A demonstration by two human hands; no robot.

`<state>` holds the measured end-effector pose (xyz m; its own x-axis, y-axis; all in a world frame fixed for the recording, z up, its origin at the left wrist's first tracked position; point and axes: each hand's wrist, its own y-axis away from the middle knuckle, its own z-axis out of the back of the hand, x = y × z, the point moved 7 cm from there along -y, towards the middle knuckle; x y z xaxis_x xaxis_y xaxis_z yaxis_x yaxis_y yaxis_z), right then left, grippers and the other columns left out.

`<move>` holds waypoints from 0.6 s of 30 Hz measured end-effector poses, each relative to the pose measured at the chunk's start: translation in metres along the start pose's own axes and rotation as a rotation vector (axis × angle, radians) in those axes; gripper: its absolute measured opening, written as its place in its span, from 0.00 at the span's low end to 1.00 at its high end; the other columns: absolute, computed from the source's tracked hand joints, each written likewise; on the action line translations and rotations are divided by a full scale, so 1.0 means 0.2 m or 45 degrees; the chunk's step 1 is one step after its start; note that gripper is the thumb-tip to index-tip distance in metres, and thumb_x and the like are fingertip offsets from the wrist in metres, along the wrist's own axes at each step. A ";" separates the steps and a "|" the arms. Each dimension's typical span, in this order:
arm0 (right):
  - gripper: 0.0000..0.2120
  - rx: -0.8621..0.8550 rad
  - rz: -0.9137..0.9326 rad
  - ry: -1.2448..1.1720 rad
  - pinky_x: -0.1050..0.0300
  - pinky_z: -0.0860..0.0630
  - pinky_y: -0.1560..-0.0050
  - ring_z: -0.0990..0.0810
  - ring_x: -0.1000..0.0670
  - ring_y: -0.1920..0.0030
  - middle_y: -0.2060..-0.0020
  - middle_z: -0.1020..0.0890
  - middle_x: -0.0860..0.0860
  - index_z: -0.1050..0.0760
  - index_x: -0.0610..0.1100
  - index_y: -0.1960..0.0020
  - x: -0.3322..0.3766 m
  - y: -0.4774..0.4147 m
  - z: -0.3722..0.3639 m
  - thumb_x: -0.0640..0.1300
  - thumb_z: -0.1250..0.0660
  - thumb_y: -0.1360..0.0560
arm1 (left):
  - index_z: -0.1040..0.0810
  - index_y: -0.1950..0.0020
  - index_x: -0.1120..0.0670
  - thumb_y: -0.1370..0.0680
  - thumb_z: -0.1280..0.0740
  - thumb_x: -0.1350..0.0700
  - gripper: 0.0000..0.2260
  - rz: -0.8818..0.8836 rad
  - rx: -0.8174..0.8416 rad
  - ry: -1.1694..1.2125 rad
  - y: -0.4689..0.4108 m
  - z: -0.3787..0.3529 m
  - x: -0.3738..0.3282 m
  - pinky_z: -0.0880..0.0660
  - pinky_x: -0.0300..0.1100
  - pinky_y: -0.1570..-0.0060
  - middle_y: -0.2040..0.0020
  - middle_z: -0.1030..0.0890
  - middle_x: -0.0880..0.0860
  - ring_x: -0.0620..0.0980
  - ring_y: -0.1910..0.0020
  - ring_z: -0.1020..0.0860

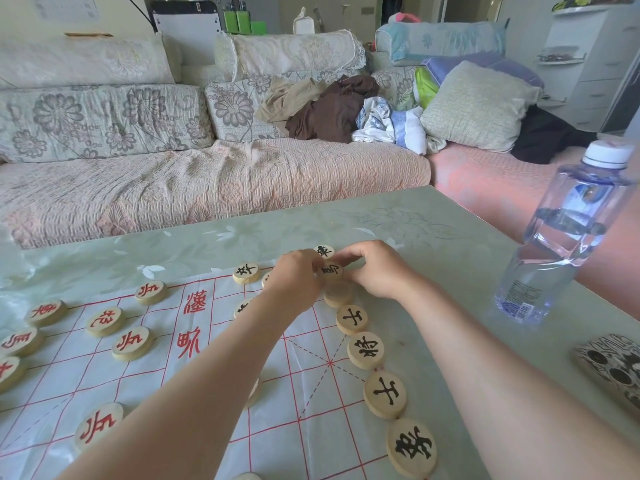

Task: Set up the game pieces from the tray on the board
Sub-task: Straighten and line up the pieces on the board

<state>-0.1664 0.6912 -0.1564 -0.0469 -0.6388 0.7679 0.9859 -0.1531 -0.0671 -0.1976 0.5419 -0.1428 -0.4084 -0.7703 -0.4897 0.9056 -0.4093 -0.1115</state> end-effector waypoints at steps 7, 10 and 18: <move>0.16 -0.203 -0.050 0.063 0.59 0.26 0.46 0.21 0.55 0.47 0.49 0.18 0.60 0.20 0.56 0.41 0.00 -0.07 0.10 0.40 0.34 0.24 | 0.24 0.37 0.52 0.24 0.36 0.64 0.17 -0.017 -0.097 0.066 -0.09 0.12 0.02 0.29 0.38 0.52 0.43 0.21 0.50 0.49 0.48 0.23; 0.15 -0.151 -0.034 0.116 0.57 0.27 0.41 0.21 0.54 0.45 0.47 0.18 0.59 0.21 0.56 0.39 0.03 -0.12 0.07 0.43 0.33 0.23 | 0.23 0.37 0.51 0.24 0.39 0.66 0.18 -0.006 -0.105 0.048 -0.16 0.14 0.04 0.27 0.40 0.47 0.41 0.21 0.50 0.50 0.45 0.23; 0.19 -0.010 0.029 0.240 0.54 0.26 0.39 0.21 0.52 0.44 0.46 0.18 0.57 0.21 0.53 0.38 0.05 -0.24 0.00 0.43 0.25 0.28 | 0.29 0.30 0.45 0.24 0.42 0.68 0.27 -0.037 0.158 -0.107 -0.30 0.07 0.01 0.28 0.38 0.45 0.33 0.26 0.46 0.47 0.37 0.26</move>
<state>-0.2142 0.6914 -0.1454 -0.0542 -0.7718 0.6335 0.9859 -0.1421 -0.0887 -0.2534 0.5590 -0.1253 -0.4474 -0.7932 -0.4132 0.8741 -0.4856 -0.0143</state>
